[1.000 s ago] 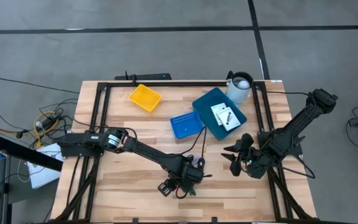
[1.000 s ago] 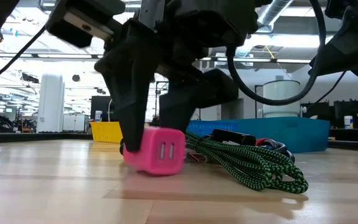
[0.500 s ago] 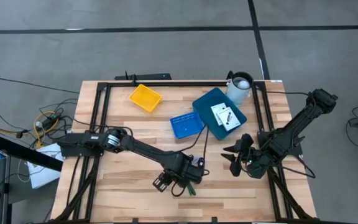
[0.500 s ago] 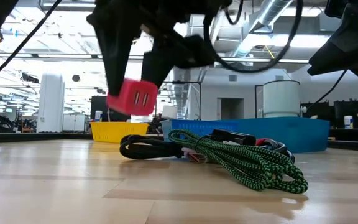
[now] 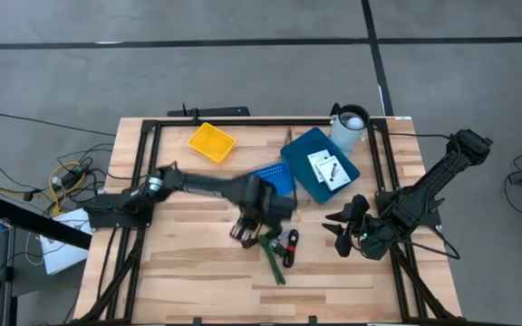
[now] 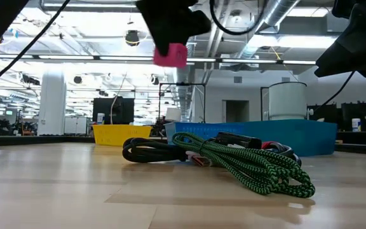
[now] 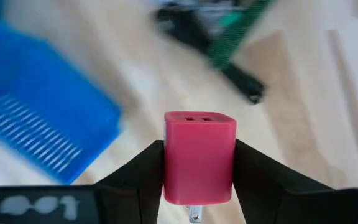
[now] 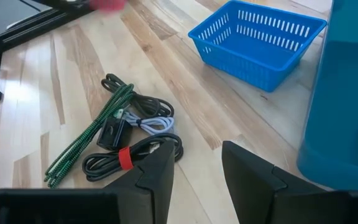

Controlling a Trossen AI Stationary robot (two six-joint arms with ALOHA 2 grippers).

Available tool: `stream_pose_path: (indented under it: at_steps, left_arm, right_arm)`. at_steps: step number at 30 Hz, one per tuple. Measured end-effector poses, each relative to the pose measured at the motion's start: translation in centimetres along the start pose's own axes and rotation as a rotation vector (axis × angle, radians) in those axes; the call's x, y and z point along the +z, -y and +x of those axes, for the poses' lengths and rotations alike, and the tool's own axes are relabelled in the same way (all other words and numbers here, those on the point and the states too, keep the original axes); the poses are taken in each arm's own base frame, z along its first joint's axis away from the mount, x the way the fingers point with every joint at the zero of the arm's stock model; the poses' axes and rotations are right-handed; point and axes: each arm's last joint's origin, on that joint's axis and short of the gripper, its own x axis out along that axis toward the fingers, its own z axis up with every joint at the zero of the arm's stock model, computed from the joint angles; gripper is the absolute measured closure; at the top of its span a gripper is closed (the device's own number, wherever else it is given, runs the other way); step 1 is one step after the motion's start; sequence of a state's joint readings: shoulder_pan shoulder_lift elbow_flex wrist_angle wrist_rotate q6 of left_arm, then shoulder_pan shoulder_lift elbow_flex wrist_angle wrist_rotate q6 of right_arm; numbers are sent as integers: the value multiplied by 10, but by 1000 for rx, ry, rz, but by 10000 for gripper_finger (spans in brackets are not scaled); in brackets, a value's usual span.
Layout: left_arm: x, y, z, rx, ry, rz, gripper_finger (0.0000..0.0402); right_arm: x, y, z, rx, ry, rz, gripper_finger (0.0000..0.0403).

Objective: Pick and place items into bin
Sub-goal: Put the pink charger adapter into the yellow bin

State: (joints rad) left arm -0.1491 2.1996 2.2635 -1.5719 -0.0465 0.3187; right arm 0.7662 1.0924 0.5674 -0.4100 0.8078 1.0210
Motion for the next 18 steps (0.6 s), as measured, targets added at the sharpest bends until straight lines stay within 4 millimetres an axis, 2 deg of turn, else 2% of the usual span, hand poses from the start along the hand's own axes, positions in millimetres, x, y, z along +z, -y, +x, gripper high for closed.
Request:
stream_pose_path:
  at_steps: [5,10,14,18]
  left_arm:
    - [-37,-45,-37,95,60,-158,251]
    - [-80,-86,-61,165,89,-321,251]
    - [-113,-118,-72,193,101,-454,251]
    - [-141,-146,-73,205,92,-577,251]
  right_arm:
    - [0,0,0,0,0,0,274]
    - [0,0,0,0,0,-2,274]
    - [0,0,0,0,0,-3,274]
    - [0,0,0,0,0,-7,274]
